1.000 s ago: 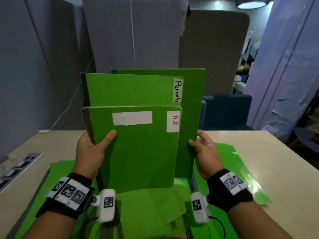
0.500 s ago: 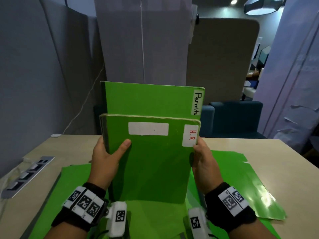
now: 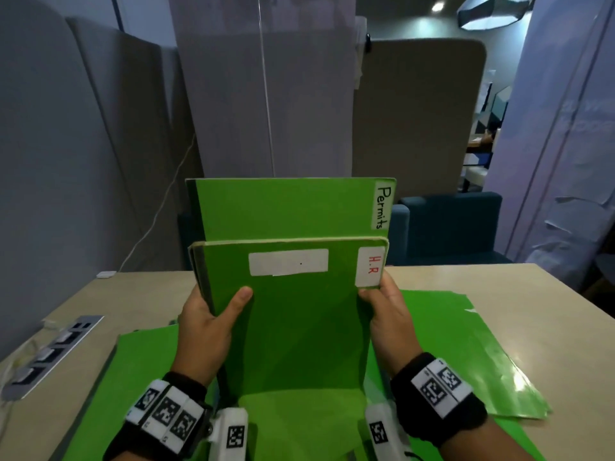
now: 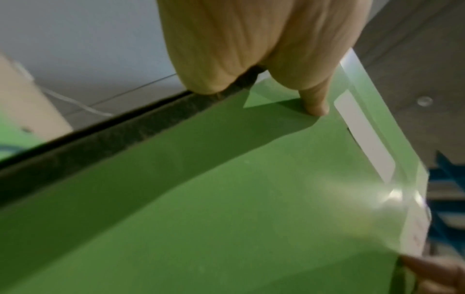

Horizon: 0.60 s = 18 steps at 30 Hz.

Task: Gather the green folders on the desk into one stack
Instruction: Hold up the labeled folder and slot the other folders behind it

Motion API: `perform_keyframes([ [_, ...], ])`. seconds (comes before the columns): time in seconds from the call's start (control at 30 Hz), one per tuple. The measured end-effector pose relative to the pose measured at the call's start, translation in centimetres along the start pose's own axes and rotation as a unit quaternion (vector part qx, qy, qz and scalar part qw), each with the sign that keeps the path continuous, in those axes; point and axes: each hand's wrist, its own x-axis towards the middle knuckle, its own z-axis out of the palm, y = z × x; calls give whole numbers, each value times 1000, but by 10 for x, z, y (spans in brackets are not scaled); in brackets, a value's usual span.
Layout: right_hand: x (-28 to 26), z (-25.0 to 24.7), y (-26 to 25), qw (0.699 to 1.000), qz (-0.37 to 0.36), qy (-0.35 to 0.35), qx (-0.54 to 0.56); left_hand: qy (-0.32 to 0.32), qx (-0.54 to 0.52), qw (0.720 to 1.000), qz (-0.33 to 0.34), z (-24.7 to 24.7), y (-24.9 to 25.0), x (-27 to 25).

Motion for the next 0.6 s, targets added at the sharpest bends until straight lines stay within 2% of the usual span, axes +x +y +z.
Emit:
perform_keyframes([
  [0.13, 2, -5, -1, 998, -6, -48, -34, -2, 2, 1000, -5, -2, 0, 1],
  [0.2, 10, -18, 0, 981, -33, -83, -170, 3, 8, 1000, -2, -2, 0, 2],
  [0.23, 16, -29, 2, 950, -48, -101, -291, 4, 9, 1000, 1, -2, 0, 2],
  [0.3, 28, -55, 7, 828, -29, -112, -548, 4, 15, 1000, 9, 0, 0, 3],
  [0.33, 33, -67, 10, 769, 15, -108, -630, 6, 18, 1000, 12, 1, -1, 4],
  [0.4, 40, -89, 22, 680, 120, -107, -715, 12, 23, 1000, 16, 2, -3, 5],
  [0.43, 41, -97, 29, 649, 170, -113, -733, 14, 23, 999, 17, 2, -3, 5],
  [0.5, 37, -107, 45, 609, 236, -126, -746, 16, 19, 1000, 18, 3, -3, 5],
  [0.6, 34, -110, 69, 583, 250, -114, -765, 19, 13, 1000, 14, 3, -5, 5],
])
